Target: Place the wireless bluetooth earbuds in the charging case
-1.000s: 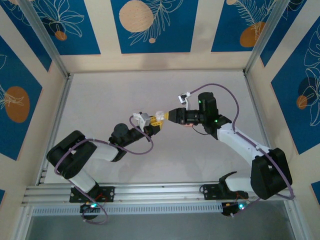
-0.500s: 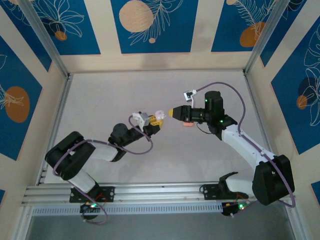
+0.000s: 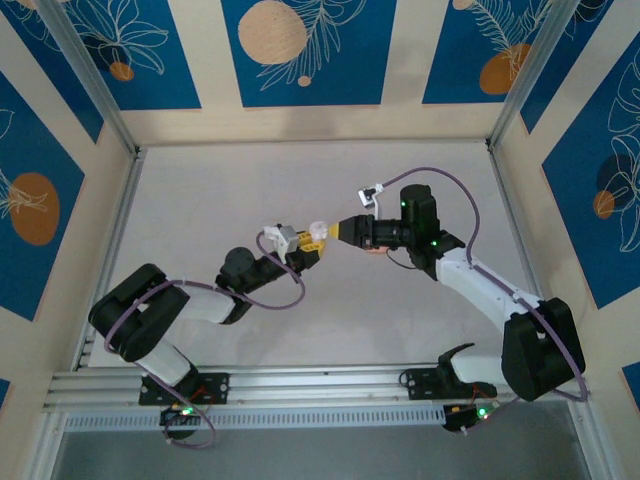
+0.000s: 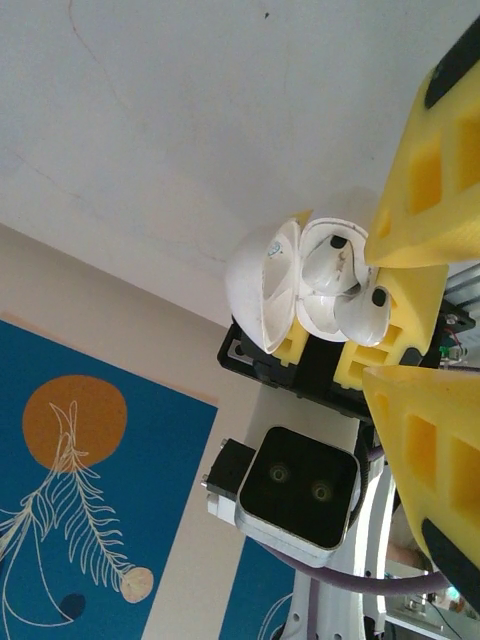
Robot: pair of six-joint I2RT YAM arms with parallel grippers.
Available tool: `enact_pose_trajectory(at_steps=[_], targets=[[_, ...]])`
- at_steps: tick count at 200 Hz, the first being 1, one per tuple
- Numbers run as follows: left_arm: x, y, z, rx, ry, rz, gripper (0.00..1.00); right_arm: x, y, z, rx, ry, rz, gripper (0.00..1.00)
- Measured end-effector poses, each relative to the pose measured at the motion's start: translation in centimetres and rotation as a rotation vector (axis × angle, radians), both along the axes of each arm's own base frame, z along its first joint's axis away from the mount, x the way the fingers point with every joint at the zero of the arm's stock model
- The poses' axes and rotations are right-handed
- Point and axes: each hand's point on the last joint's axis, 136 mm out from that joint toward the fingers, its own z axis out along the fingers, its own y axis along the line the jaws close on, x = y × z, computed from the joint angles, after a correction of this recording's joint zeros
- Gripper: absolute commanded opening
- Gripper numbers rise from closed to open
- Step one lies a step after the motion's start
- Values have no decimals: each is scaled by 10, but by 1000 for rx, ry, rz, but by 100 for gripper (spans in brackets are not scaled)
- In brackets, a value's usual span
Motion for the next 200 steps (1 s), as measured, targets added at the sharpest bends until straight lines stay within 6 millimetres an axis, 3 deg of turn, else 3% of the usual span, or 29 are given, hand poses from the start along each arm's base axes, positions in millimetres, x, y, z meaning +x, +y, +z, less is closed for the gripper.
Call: enact_pose_trajectory(at_steps=[79,200], targets=[[-1,1,-1,2,3,0,19,-2,9,-3,10,9,32,21],[-2,2,-6,11,13,5,19,-8,20,-4,7,12,71,20]])
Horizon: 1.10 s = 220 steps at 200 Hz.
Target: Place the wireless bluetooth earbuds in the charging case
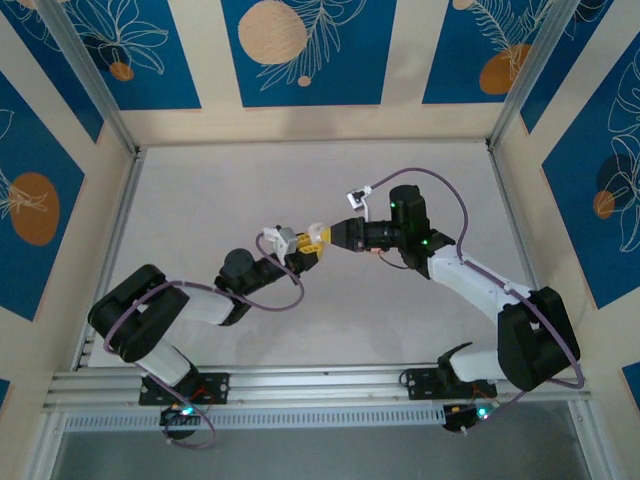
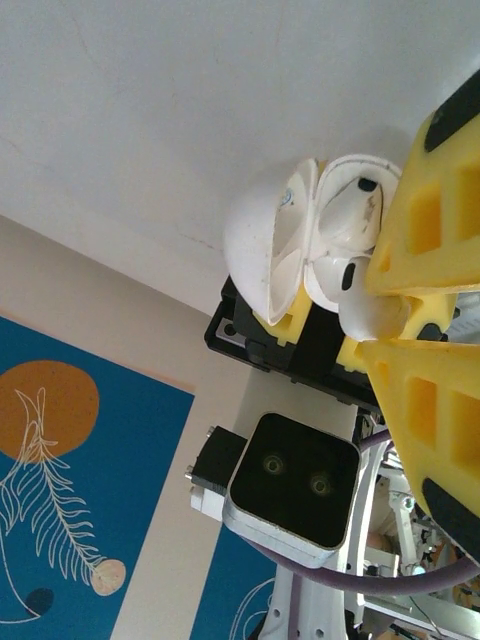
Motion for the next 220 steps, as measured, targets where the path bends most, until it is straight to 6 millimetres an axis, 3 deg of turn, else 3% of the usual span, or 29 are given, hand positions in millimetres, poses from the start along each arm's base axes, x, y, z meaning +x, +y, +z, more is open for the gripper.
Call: enact_pose_trajectory(at_steps=[220], targets=[[0,0,2,-4,-5,0,19,-5,11,5,-20,-11,16,27]])
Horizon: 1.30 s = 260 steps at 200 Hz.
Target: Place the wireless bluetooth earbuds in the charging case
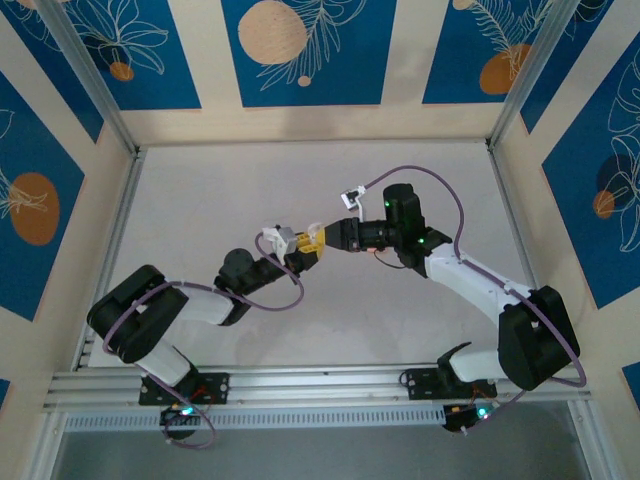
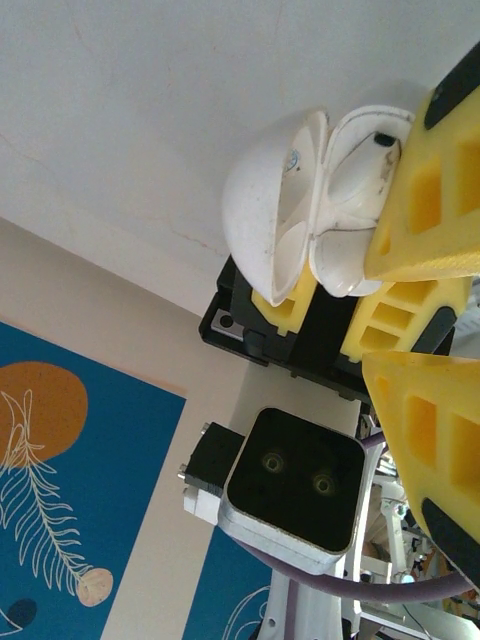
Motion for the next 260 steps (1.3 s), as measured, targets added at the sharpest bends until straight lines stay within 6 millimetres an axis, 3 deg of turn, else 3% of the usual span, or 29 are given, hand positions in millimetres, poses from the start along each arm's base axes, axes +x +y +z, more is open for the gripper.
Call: enact_pose_trajectory(at_steps=[136,199,260], targets=[[0,0,-2,5,6,0,19,-3,4,6,2,-22,5,41],[-6,-2,6,-7,-14,-31,19,1,-11,26,25,-71,-41,42],[-8,-2,8,-10,-19,-40,19,2,-14,25,17,-69,-46,39]])
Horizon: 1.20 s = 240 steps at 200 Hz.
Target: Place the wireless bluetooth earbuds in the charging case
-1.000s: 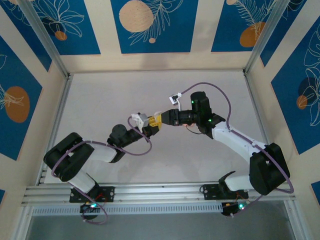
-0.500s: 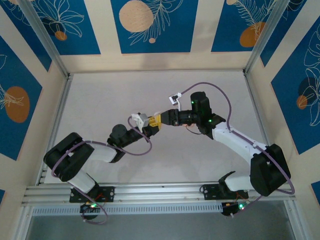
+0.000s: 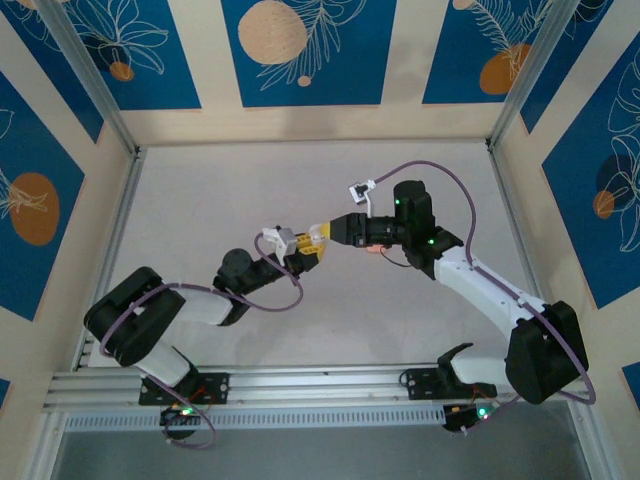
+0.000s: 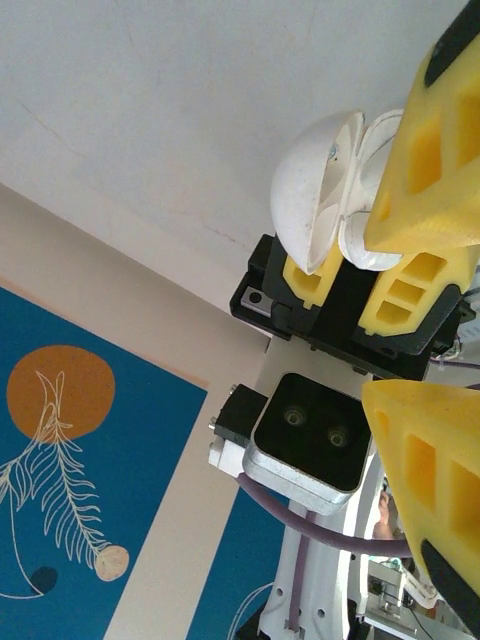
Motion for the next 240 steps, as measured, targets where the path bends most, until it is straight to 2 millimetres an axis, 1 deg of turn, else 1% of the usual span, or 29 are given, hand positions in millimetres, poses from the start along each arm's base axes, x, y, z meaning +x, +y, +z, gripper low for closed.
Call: enact_pose_trajectory(at_steps=[23,74,97,113,131,153,169,189,217,240], targets=[[-2,-1,1,-1,-4,-13,19,1,-5,2,-6,-17,-9,43],[-14,-3,11,-13,-28,-77,19,14,-38,9,-32,-86,-75,52],[-20,-7,17,-24,-32,-121,19,17,-48,9,-33,-94,-75,57],[-23,-9,22,-33,-35,-149,19,16,-51,10,-30,-93,-62,60],[-27,-11,25,-38,-37,-172,19,12,-50,16,-23,-108,-30,64],[-29,-13,26,-42,-31,-194,19,8,-47,26,-7,-132,12,66],[-30,-14,29,-46,-34,-206,19,7,-44,30,1,-139,39,66],[-31,-14,30,-46,-37,-214,19,6,-37,26,4,-124,75,66],[-32,-14,30,-47,-34,-218,19,3,-27,15,-4,-85,122,65],[-33,-15,30,-47,-35,-222,19,1,-19,12,-3,-69,154,64]])
